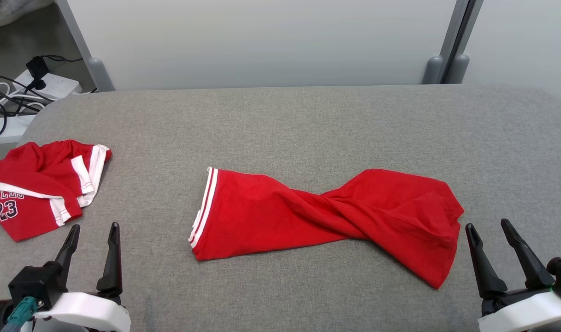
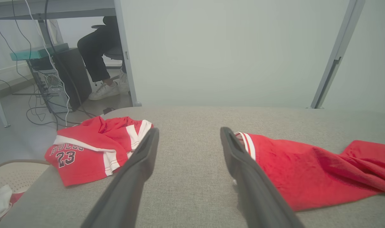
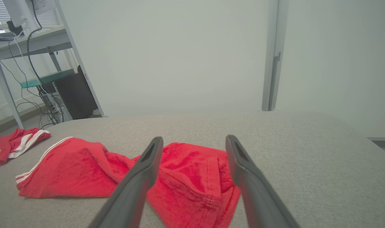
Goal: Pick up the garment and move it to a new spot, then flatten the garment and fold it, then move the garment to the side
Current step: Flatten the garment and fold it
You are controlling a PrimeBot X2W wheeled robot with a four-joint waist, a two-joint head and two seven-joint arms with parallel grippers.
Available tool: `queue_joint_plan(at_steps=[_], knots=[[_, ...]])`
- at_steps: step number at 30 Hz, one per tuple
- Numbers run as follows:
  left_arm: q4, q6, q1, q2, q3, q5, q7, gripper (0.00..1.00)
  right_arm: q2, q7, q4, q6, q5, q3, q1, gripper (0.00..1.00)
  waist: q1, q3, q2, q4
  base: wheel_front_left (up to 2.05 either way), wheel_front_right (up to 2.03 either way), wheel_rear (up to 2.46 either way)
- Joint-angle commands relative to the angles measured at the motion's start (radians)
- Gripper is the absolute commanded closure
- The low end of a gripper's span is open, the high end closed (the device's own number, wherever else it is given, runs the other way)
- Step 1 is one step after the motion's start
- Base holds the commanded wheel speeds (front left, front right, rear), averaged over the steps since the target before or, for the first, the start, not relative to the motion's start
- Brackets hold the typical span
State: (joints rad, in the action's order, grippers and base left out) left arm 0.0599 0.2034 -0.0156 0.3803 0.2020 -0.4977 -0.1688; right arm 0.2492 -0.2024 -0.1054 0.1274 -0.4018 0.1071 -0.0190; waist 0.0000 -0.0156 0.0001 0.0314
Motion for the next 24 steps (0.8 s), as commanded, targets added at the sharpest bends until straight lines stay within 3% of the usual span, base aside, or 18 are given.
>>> queue_joint_plan(at_steps=[1,15,24], knots=[[-0.022,0.000,0.035,0.032,-0.046,-0.008,-0.011,0.00,0.013,0.002,0.033,0.003,0.012,0.014,0.001,0.00,0.0000,0.001,-0.0001,0.001,0.00,0.00,0.00],[-0.032,0.003,0.057,0.040,-0.040,-0.012,-0.003,0.00,0.008,0.011,0.052,0.003,0.018,0.015,0.002,0.00,0.0000,-0.012,-0.0001,0.005,0.00,0.00,0.00],[-0.046,-0.046,0.175,0.039,-0.012,-0.019,0.003,0.00,0.019,0.016,0.071,0.003,0.021,0.011,0.019,0.00,0.0000,-0.062,-0.0001,-0.001,0.00,0.00,0.00]])
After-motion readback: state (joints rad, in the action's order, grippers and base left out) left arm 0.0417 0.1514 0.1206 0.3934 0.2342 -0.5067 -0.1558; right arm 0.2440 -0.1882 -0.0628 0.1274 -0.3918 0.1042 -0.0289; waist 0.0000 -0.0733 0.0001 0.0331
